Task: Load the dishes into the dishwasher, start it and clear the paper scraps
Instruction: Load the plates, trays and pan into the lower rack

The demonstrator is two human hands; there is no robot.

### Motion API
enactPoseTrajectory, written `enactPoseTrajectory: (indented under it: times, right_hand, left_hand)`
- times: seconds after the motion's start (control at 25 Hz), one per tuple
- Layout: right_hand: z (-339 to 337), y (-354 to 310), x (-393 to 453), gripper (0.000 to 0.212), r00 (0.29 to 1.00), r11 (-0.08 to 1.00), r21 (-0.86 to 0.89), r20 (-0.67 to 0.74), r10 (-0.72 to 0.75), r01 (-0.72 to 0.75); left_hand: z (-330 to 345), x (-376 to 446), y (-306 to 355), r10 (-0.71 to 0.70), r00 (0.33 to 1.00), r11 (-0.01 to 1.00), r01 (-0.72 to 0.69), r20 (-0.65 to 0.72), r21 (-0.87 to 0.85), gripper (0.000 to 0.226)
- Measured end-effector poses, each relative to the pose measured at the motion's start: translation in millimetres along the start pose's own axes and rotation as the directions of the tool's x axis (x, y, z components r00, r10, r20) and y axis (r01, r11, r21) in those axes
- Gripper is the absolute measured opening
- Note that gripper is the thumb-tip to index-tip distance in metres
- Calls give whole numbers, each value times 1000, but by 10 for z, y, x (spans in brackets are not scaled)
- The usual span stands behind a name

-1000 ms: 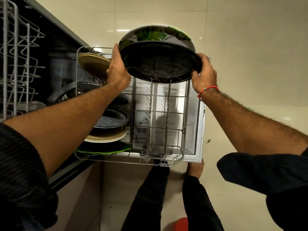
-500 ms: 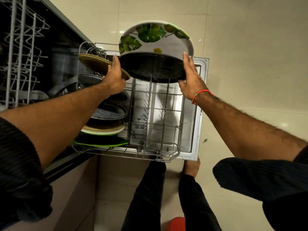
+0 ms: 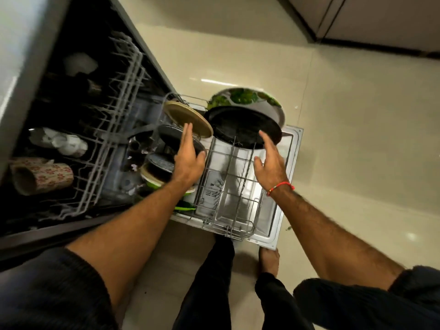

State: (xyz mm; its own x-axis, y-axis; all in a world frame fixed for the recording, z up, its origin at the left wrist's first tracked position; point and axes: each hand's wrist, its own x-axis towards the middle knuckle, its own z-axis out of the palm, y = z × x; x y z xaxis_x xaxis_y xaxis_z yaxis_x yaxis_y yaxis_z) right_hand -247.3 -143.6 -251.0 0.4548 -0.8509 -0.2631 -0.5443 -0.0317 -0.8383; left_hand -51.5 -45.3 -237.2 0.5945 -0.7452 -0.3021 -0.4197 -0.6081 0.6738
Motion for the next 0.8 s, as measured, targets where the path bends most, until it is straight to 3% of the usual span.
enactPoseTrajectory:
  times: [0.28,0.44,0.6,0.8]
  right_hand:
    - [-154,-1376,-1012,66,942,996,-20,328,-75,86]
    - [-68,-2162,-1595,62,848,975,-10,496,-188,222]
    - [292,-2789,-2149,57,711,923,59,620,-333,381]
    - [1024,-3430,-2982,55,527,845,162,718,-456,510]
  left_hand:
    - [-844,-1502,491,-87,977,993,70,-193,-94,79]
    - [-1409,-2384,520,-131,900,983,62,-416,-175,75]
    - [-1910,-3183,232,-244,751,957,85,-613,-277,69]
    - [-2489,-4205,-256,-369,557,912,64,-744,-404,65]
